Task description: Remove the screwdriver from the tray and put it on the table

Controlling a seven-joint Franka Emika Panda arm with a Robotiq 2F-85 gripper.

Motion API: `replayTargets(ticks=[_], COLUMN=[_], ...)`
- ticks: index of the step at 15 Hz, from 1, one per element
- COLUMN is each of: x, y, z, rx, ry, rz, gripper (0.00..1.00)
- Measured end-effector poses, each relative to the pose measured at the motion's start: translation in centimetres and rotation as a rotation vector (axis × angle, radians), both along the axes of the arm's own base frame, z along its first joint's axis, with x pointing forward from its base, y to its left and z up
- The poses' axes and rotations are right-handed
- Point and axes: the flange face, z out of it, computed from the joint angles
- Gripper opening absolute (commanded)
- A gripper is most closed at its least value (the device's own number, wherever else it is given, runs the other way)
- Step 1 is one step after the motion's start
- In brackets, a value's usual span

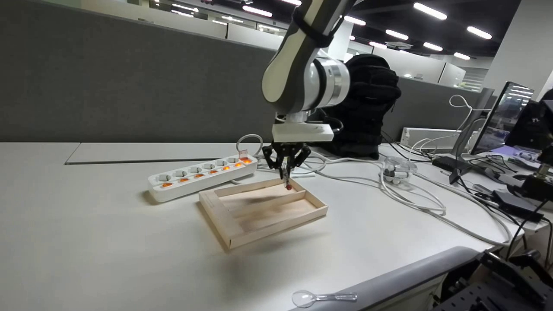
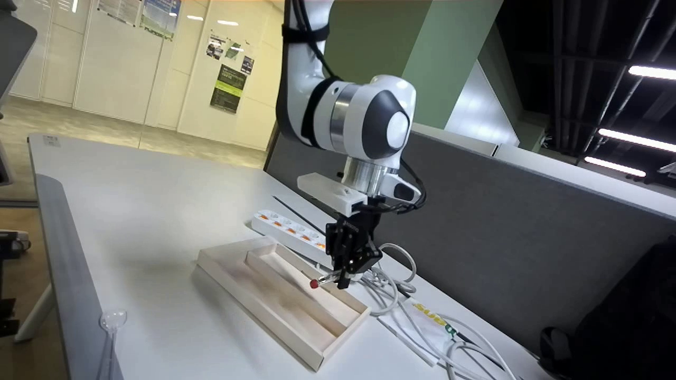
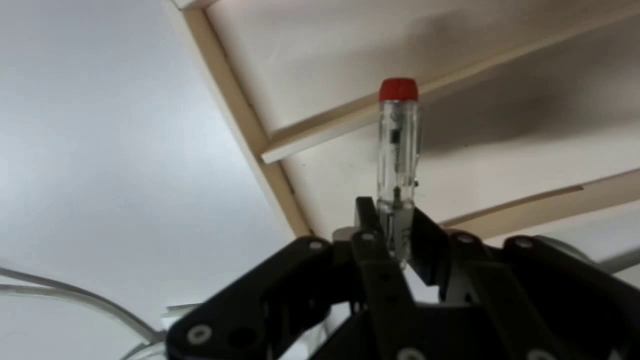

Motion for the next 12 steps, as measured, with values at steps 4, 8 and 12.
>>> replayTargets(ticks=[4, 8, 12], x=[-2.9, -5.3, -6.4], y=[-5.5, -11.1, -15.1], z=[1.9, 1.7, 0.9], rx=[0.025, 0.056, 0.097], ry=[-0.025, -0.028, -0.032], rz=[-0.138, -0.274, -0.342], gripper=[0.07, 0.07, 0.07])
